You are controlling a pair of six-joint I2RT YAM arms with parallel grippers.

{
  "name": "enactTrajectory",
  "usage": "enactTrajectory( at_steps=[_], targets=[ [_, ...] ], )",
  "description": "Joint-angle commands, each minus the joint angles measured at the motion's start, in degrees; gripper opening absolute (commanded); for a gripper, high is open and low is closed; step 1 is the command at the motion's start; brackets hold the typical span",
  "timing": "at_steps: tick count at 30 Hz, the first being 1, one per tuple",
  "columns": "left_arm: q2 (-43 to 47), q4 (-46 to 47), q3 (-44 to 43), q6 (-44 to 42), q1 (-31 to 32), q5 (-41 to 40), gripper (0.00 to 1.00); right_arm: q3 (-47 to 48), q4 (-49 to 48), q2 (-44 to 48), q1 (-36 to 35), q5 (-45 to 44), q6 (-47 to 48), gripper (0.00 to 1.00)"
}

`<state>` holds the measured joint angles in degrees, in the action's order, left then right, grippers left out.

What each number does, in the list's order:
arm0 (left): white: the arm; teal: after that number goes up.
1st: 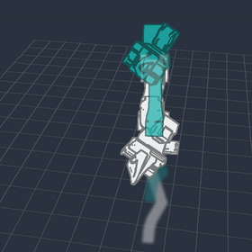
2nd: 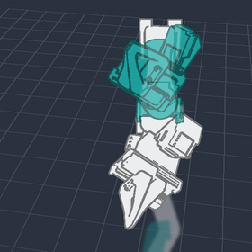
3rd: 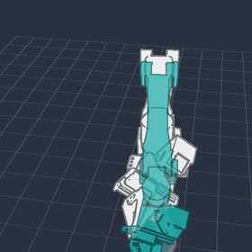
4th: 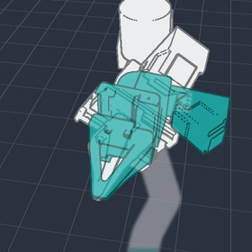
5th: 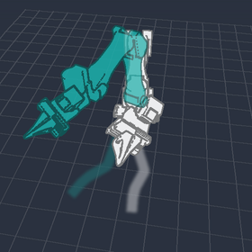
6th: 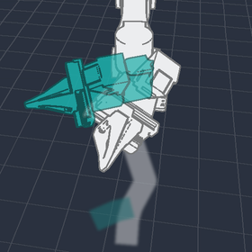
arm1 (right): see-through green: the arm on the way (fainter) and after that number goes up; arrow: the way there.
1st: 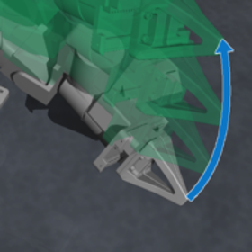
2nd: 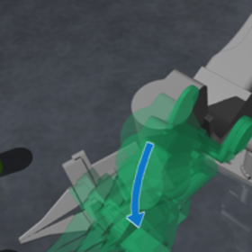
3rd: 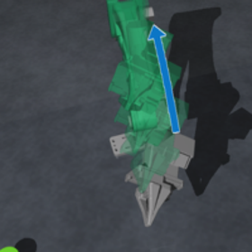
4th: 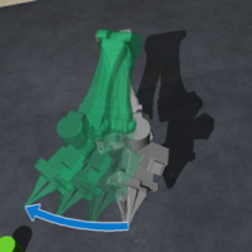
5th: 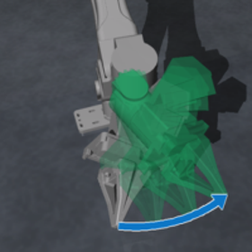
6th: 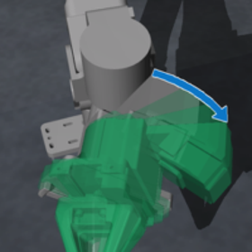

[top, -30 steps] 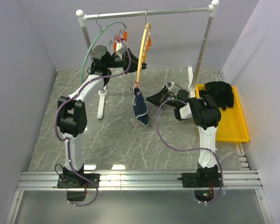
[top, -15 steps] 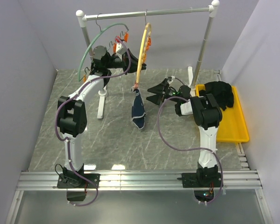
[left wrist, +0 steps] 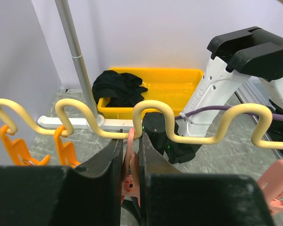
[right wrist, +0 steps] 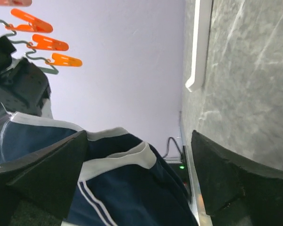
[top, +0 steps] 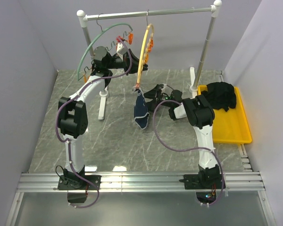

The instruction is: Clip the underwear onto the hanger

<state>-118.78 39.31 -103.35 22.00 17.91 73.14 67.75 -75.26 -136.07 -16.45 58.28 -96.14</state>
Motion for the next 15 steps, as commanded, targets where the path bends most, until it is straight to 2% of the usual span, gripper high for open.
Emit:
enactTrajectory(
  at_steps=[1, 3, 4, 9, 12, 13, 14, 15],
  targets=[
    [1.2, 3.6, -2.7, 0.6, -0.2, 1.1, 0.0, 1.8, -25.9, 0.8, -0.3, -2.5, -4.2, 0.87],
    [1.3, 3.9, -2.6, 0.6, -0.2, 0.9, 0.0, -0.2, -26.0, 3.1, 0.3, -2.3, -4.3, 0.77],
    [1.4, 4.0, -2.4, 0.7, -0.2, 0.9, 0.0, -1.1, -25.9, 3.9, 0.6, -2.2, -4.6, 0.69],
    [1.2, 4.5, -2.1, 1.3, -0.5, 0.4, 0.0, -6.7, -26.0, 9.5, 4.8, -0.9, -5.7, 0.46],
    [1.1, 4.4, -1.9, 1.1, -0.6, 0.5, 0.0, -8.8, -25.9, 12.1, 6.3, 0.0, -6.1, 0.27],
    [1.1, 4.3, -1.9, 0.9, -0.6, 0.6, 0.0, -9.4, -26.0, 13.4, 6.4, 0.6, -5.9, 0.17],
    [1.0, 4.3, -1.9, 0.9, -0.6, 0.7, 0.0, -9.4, -25.9, 14.0, 6.5, 1.1, -5.5, 0.16],
    [1.1, 4.2, -1.9, 0.9, -0.6, 0.6, 0.0, -9.5, -25.9, 14.3, 6.3, 1.6, -4.8, 0.2]
  ],
)
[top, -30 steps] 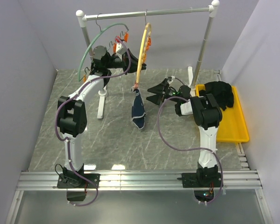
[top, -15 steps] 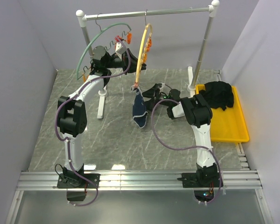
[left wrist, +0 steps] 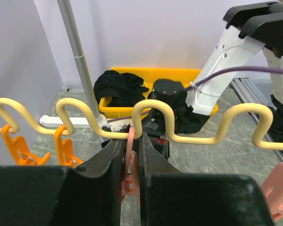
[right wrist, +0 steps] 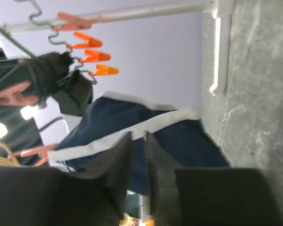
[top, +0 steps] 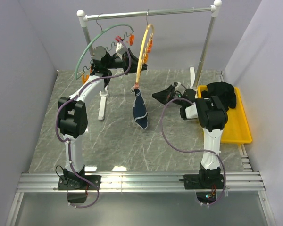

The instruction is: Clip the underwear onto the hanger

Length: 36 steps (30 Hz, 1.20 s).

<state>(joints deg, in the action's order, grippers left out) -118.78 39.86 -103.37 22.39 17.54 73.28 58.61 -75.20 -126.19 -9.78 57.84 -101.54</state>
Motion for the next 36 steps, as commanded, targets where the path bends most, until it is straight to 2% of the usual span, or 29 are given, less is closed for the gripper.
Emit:
enactTrajectory(
  at_steps=[1, 3, 4, 5, 16, 20, 26, 29, 33, 36],
  targets=[
    [1.1, 3.6, -1.8, 0.5, -0.1, 0.5, 0.0, -0.9, -25.9, 4.6, -0.5, 1.9, 1.2, 0.28],
    [1.1, 3.6, -1.8, 0.4, -0.1, 0.6, 0.0, -0.5, -25.9, 3.4, -1.0, 2.1, 1.0, 0.52],
    [1.1, 3.6, -1.8, 0.4, -0.1, 0.6, 0.0, 1.1, -25.9, 1.3, -1.4, 2.5, 0.6, 0.93],
    [1.1, 3.5, -1.8, 0.3, -0.1, 0.6, 0.0, 1.8, -25.9, 0.4, -1.6, 2.8, 0.9, 0.98],
    [0.8, 3.0, -3.7, 0.7, 0.5, 0.6, 0.0, 6.5, -25.8, -8.6, -7.3, -2.4, 5.9, 1.0],
    [0.7, 3.2, -3.8, 0.9, 0.6, 0.5, 0.0, 8.3, -25.9, -9.5, -8.9, -4.0, 3.5, 1.0],
    [0.4, 3.2, -4.0, 1.1, 0.5, 0.5, 0.0, 6.3, -26.1, -5.7, -8.9, -6.2, -3.2, 0.99],
    [-0.1, 3.3, -4.6, 1.2, 0.2, 0.5, 0.0, 4.5, -26.1, -3.5, -7.4, -5.6, -5.9, 0.95],
    [-0.5, 3.6, -4.4, 1.3, 0.1, 0.5, 0.0, 2.3, -26.1, 0.2, -5.1, -4.7, -7.6, 0.79],
    [-0.6, 3.8, -4.1, 1.3, 0.0, 0.4, 0.0, 1.2, -26.1, 2.8, -4.5, -3.5, -9.3, 0.76]
  ],
)
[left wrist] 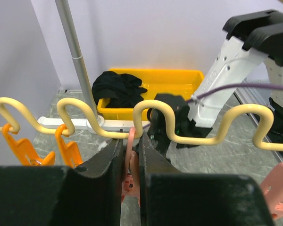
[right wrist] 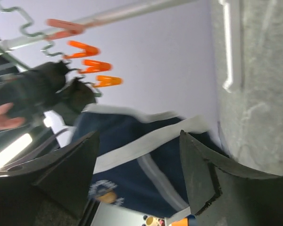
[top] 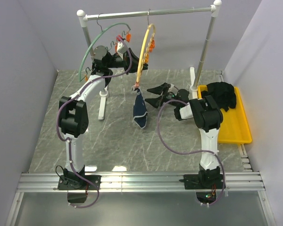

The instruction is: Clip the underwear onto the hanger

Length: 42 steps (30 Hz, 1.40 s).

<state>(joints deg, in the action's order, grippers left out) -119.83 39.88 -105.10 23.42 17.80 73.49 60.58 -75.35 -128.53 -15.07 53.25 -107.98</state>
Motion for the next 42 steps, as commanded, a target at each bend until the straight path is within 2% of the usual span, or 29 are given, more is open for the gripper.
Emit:
enactTrajectory(
  at_steps=[1, 7, 13, 15, 19, 20, 25, 30, 34, 36, 39, 42],
  targets=[
    [0.6, 3.8, -2.3, 0.2, -0.2, 0.2, 0.0, -1.2, -25.9, 6.3, 0.7, 1.3, -2.8, 0.75],
    [0.3, 3.8, -2.5, 0.1, -0.4, 0.2, 0.0, -3.0, -25.9, 9.0, 0.6, 3.6, -1.5, 0.74],
    [0.4, 4.6, -2.2, 0.8, -0.5, 1.3, 0.0, -2.6, -25.7, 5.6, 1.0, 3.1, 6.5, 0.88],
    [0.3, 5.2, -2.1, 1.7, -0.4, 2.3, 0.0, -1.3, -25.7, 3.6, 0.9, 3.5, 10.8, 0.89],
    [0.4, 5.4, -2.7, 2.6, -0.4, 4.0, 0.0, 4.3, -25.7, 1.6, 1.5, 7.6, 25.3, 0.88],
    [0.5, 5.2, -2.7, 2.7, -0.4, 5.1, 0.0, 4.3, -25.7, 2.2, 1.6, 8.1, 31.6, 0.88],
    [1.1, 4.9, -2.3, 2.6, -0.4, 8.6, 0.0, 6.6, -25.7, 3.5, 2.2, 16.1, 40.7, 0.88],
    [1.1, 5.6, -1.9, 3.1, -0.4, 13.3, 0.0, 3.2, -25.7, 8.3, 3.0, 26.4, 52.3, 0.88],
    [0.8, 5.4, -2.3, 2.3, -0.3, 16.6, 0.0, 0.9, -25.6, 10.1, 2.9, 34.4, 65.7, 0.89],
    [0.8, 5.3, -2.3, 1.9, -0.1, 16.9, 0.0, 2.6, -25.6, 9.0, 2.3, 35.8, 68.3, 0.9],
    [0.5, 5.4, -2.6, 1.9, 0.0, 17.1, 0.0, 8.6, -25.7, 6.0, 0.8, 36.9, 64.9, 0.9],
    [0.1, 5.2, -3.3, 1.6, 0.1, 17.6, 0.0, 9.6, -25.5, 5.6, -0.8, 37.6, 68.8, 0.9]
  ],
)
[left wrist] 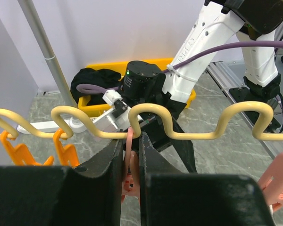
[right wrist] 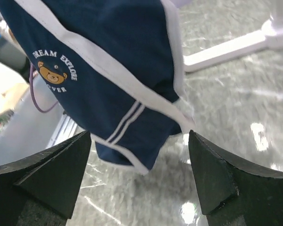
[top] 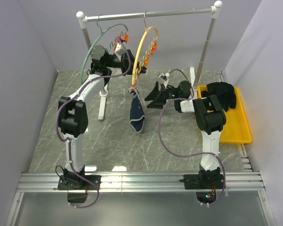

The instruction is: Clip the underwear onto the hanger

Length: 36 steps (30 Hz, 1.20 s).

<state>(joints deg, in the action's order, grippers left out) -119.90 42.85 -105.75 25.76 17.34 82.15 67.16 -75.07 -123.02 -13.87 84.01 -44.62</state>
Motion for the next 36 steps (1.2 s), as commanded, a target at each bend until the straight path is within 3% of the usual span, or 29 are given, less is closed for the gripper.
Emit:
enactTrajectory(
  at_steps=[1, 8, 17, 22, 26, 32, 36],
  targets=[
    [0.2, 2.2, -3.0, -0.8, 0.5, 9.0, 0.0, 4.0, -25.4, -0.5, -3.1, 7.3, 4.6, 0.91],
    [-0.3, 2.4, -3.6, -0.8, 0.8, 9.3, 0.0, 18.3, -25.9, -8.5, -5.5, 9.3, -6.6, 0.91],
    [0.9, 2.7, -3.5, -0.1, 0.9, 9.4, 0.0, 15.9, -24.6, -6.9, -7.7, 9.7, -4.5, 0.91],
    [1.2, 3.7, -2.9, 0.4, 0.8, 9.0, 0.0, 10.8, -25.6, -4.3, -8.0, 9.7, -4.6, 0.78],
    [1.2, 4.2, -3.0, 0.6, 0.7, 8.6, 0.0, 5.0, -24.9, -1.4, -8.3, 9.8, -4.5, 0.74],
    [0.6, 4.0, -3.6, 0.8, 0.6, 8.1, 0.0, 3.7, -26.0, -1.1, -8.5, 9.7, -6.5, 0.67],
    [0.4, 3.5, -4.6, 0.8, 0.3, 7.8, 0.0, 2.0, -26.0, 0.0, -8.4, 9.7, -6.6, 0.54]
  ],
)
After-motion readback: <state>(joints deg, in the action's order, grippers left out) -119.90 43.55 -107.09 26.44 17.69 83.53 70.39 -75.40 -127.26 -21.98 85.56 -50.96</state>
